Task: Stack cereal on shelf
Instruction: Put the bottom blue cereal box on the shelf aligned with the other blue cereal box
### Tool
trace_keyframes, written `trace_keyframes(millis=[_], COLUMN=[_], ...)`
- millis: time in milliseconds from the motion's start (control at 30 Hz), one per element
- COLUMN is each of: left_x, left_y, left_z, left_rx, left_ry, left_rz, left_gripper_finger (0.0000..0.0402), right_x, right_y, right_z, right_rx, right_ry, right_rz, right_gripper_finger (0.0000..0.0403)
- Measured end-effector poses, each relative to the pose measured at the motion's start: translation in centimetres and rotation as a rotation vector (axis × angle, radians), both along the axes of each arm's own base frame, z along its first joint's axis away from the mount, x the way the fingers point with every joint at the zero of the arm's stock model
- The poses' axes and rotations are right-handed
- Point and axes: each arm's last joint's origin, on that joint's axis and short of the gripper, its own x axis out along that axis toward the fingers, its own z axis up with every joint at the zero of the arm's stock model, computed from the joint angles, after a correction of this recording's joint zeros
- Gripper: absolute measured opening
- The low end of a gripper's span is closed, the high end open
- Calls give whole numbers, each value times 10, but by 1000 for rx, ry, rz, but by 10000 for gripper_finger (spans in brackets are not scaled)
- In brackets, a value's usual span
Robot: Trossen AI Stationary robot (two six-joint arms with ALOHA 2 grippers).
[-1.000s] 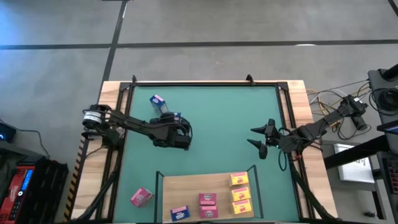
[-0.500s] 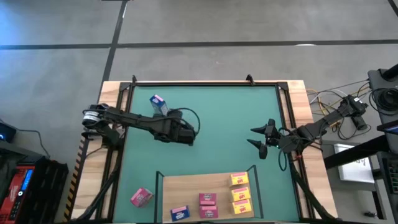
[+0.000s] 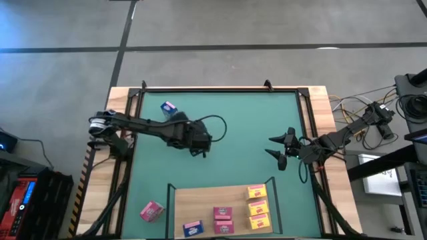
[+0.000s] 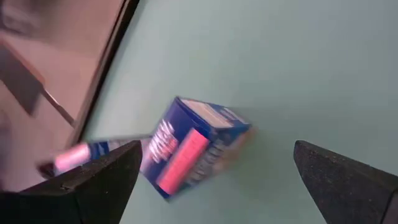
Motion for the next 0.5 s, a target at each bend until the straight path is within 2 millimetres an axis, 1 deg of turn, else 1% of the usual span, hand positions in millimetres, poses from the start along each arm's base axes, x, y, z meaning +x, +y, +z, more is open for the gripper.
trace_keyframes(millis=[100,267,400,500], left_x=[-1,-4,-8,-11], left_y=[14,46,73,86], left_z=[-3,-7,-7,-7], left_rx=[8,-157,-190,-206], left_ry=[98,213,257,271], left_rz=[-84,-209,-238,-257], left_gripper_finger=[400,400,400,400], right_x=[0,0,0,0], right_y=[0,0,0,0], right_z=[0,0,0,0], right_rx=[0,0,0,0], right_ry=[0,0,0,0], right_rz=[0,0,0,0], right_gripper_finger=[265,265,265,265])
